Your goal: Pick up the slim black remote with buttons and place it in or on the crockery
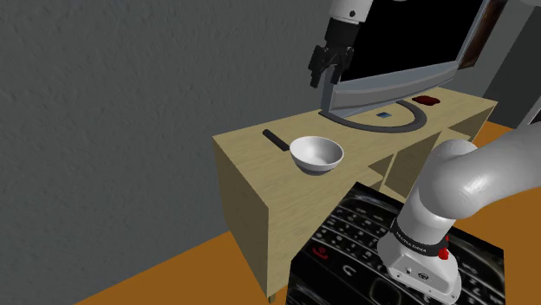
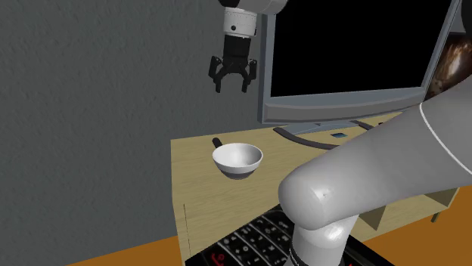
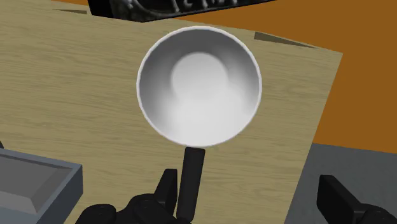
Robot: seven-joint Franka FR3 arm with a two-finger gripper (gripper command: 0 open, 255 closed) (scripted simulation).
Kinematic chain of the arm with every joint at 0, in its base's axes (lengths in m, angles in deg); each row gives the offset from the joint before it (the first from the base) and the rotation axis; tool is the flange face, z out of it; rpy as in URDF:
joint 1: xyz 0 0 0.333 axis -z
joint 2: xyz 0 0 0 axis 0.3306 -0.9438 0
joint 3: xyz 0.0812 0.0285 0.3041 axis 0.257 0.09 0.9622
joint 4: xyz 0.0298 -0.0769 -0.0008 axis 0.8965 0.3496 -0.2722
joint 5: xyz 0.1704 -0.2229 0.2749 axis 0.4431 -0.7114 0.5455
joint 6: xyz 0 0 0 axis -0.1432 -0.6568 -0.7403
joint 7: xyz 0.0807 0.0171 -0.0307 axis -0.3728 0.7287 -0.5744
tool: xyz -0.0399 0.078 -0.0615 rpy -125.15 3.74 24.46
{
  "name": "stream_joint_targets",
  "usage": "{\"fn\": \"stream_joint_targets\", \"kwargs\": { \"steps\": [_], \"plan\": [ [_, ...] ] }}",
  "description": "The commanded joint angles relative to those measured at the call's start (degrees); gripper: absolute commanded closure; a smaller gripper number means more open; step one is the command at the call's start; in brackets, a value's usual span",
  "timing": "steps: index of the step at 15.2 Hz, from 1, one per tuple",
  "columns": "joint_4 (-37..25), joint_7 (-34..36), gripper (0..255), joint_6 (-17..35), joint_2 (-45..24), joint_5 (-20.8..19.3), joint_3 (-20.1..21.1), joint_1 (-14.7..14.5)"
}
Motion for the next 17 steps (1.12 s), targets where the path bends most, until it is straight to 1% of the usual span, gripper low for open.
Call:
{"fn": "stream_joint_targets", "kwargs": {
  "steps": [1,9,17],
  "plan": [
    [0.00,0.00,0,0.00,0.00,0.00,0.00,0.00],
    [0.81,0.11,0,11.60,-13.50,0.29,-1.96,1.12],
    [-2.64,-0.37,0,21.17,-29.32,1.78,-4.03,1.87]
  ]
}}
